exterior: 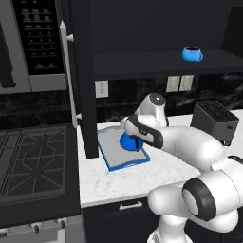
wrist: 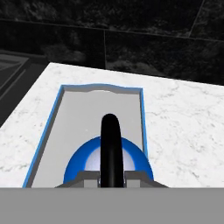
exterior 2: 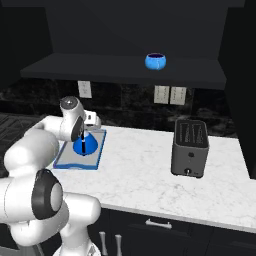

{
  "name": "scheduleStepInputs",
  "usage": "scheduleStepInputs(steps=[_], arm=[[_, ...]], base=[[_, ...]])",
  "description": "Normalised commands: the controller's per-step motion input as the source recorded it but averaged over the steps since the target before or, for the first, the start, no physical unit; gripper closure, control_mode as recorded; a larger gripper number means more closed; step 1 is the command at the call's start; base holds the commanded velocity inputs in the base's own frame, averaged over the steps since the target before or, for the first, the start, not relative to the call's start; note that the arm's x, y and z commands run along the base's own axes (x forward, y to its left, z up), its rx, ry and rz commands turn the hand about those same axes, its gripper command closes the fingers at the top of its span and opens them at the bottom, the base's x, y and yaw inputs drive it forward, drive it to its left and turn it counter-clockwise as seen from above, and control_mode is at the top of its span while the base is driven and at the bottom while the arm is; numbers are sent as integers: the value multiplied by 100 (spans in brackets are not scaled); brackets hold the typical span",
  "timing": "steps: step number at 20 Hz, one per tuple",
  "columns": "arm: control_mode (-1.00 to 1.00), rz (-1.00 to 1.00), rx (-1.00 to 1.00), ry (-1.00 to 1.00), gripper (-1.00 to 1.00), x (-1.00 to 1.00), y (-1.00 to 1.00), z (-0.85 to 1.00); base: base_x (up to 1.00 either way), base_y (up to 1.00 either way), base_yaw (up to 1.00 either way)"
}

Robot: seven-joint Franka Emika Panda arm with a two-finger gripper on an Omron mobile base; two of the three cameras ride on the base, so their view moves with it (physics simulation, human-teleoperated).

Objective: Pick the kettle from the counter and place it on the tray. Then pick the mug from the cabinet and place it on the tray. Then close the cabinet doors.

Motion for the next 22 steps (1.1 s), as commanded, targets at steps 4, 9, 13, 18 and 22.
scheduleStepInputs(steps=[4, 9, 13, 18, 22], arm=[[-100, -5, 0, 0, 100, 46, 47, -27], [-100, -6, 0, 0, 100, 50, 29, -16], [-100, -5, 0, 0, 100, 49, 13, -8], [-100, -3, 0, 0, 100, 31, 11, -5], [-100, 0, 0, 0, 100, 0, 0, 0]], base=[[0, 0, 0], [0, 0, 0], [0, 0, 0], [0, 0, 0], [0, 0, 0]])
